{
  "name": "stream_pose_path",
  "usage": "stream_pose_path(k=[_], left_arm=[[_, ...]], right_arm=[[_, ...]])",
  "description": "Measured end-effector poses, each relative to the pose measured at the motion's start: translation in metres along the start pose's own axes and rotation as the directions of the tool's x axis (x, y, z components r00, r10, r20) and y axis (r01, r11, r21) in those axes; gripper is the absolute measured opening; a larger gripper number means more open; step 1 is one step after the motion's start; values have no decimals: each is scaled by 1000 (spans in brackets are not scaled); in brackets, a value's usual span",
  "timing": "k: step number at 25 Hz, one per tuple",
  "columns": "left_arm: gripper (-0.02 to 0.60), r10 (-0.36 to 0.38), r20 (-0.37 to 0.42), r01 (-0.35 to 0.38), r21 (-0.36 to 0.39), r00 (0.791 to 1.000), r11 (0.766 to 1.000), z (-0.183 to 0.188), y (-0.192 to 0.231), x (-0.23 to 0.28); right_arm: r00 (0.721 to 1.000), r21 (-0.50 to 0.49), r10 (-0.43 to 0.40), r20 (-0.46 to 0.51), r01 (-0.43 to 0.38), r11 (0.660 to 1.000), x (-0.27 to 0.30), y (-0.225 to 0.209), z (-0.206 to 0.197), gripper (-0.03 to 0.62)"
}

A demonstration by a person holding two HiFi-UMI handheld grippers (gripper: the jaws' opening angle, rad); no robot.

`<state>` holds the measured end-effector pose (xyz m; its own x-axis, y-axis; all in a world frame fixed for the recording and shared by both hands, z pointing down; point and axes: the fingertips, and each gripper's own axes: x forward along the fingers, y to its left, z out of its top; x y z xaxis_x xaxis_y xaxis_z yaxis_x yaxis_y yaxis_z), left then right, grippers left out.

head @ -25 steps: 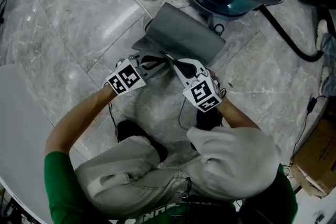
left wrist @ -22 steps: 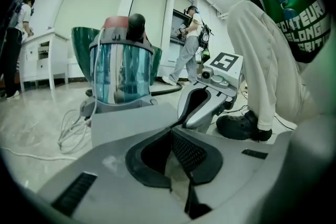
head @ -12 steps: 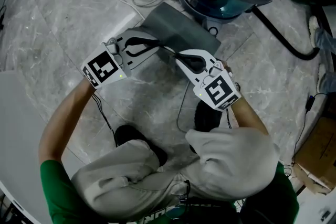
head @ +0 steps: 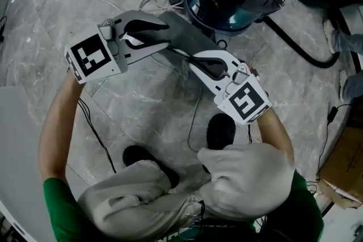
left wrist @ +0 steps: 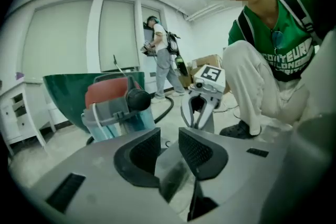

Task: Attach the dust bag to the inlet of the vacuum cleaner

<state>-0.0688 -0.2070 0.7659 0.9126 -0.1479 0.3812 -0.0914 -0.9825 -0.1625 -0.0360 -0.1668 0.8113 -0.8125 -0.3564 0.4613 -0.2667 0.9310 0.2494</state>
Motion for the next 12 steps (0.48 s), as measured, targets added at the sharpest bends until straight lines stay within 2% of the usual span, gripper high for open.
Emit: stream_pose_path(k=[2,3,8,12], left_arm=[[91,-71,-65,76,62,995,995,-7,-6,6],[91,-80,-77,86,81,994,993,-8,-7,8],[79,-64,-51,66,49,997,997,0,0,12],[56,-60,-83,68,93,995,993,9,11,18]], right_arm=[[1000,-5,-17,20,17,1000,-7,-8,9,26],[999,-8,-25,30,26,1000,-10,-12,14,26],[996,-27,-73,49,74,997,-24,-33,27,23],[993,-50,-96,63,99,994,-31,-45,33,23]])
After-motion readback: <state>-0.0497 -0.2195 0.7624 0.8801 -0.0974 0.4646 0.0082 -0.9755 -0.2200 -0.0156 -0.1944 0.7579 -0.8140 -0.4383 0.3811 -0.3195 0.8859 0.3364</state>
